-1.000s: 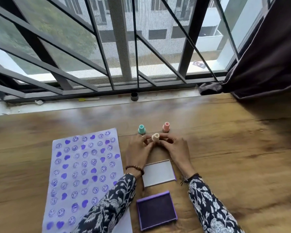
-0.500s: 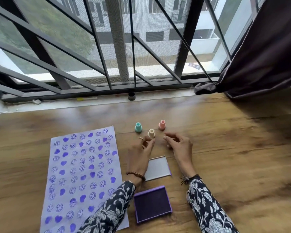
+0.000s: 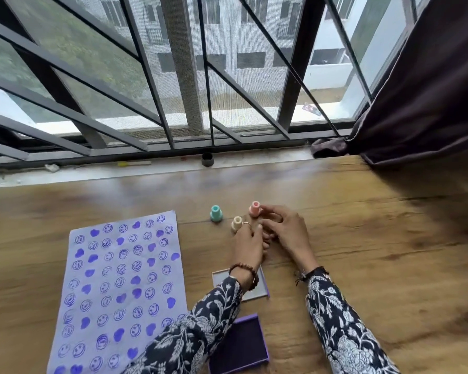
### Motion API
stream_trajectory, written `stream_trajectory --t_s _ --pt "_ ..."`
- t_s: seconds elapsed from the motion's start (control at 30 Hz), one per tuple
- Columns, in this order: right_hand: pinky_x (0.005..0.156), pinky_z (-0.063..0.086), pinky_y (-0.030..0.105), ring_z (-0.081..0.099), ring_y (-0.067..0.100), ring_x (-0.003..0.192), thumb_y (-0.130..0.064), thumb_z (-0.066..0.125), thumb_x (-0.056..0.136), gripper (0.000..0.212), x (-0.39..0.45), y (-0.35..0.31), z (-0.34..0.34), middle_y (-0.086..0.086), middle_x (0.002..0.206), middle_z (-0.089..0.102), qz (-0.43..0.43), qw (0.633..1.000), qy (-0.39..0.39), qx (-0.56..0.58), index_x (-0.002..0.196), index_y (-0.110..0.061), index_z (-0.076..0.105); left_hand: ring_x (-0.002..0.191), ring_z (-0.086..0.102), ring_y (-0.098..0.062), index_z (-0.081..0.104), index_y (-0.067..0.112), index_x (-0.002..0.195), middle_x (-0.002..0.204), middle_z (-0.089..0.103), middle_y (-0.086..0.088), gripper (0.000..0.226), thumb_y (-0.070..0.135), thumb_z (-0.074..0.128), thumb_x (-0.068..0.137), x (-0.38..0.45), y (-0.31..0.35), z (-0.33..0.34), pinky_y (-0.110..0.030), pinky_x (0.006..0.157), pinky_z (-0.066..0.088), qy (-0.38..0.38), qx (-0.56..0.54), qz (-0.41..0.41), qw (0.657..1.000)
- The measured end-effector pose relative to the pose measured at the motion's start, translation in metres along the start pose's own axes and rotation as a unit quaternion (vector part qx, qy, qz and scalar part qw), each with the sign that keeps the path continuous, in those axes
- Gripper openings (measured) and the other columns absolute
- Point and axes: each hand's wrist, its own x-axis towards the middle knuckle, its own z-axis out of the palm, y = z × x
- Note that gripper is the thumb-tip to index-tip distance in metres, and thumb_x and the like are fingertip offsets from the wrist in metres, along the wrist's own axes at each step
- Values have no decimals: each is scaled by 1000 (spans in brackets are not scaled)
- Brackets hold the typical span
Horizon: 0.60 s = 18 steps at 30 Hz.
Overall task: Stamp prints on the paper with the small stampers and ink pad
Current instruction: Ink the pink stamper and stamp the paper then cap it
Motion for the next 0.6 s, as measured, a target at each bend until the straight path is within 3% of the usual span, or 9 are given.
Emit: stream_trajectory --t_s 0.2,0.3,0.37,0.47,0.53,0.6 --pt "76 55 29 69 13 85 -10 73 72 23 0 -2 1 4 95 75 2 1000 11 17 94 -18 73 42 52 -9 56 18 78 59 61 1 23 12 39 93 1 -1 5 -28 50 49 19 -25 6 999" --pt "60 55 20 68 1 71 -8 75 72 16 -9 -3 0 4 81 75 21 997 15 72 86 -15 72 44 50 -7 58 18 92 61 60 3 21 10 39 93 -11 3 3 -20 46 47 26 -52 11 998" --pt "51 52 17 65 -5 63 -10 74 73 15 -19 -5 -2 -1 75 73 25 993 22 111 81 -21 70 47 52 -7 60 32 86 61 61 5 29 11 41 93 -25 6 -1 -24 50 48 31 -83 20 996" --pt "55 54 23 66 5 71 -14 74 73 22 -39 -10 -8 -1 83 71 26 985 24 167 84 -31 65 51 56 -11 58 44 75 66 64 4 35 15 48 91 -46 13 -12 -31 59 50 21 -115 36 993" --pt "60 55 30 66 13 77 -11 73 74 27 -57 -14 -10 5 89 71 39 975 7 218 94 -27 65 57 57 -12 61 41 89 76 65 0 27 15 53 89 -57 13 -22 -24 55 50 12 -131 45 990" --pt "57 56 25 67 9 74 -6 71 75 26 -76 -19 -11 -3 82 74 50 964 -16 262 96 -21 66 66 59 -11 65 27 95 85 67 -3 17 15 58 86 -66 12 -35 -13 50 47 5 -134 49 990"
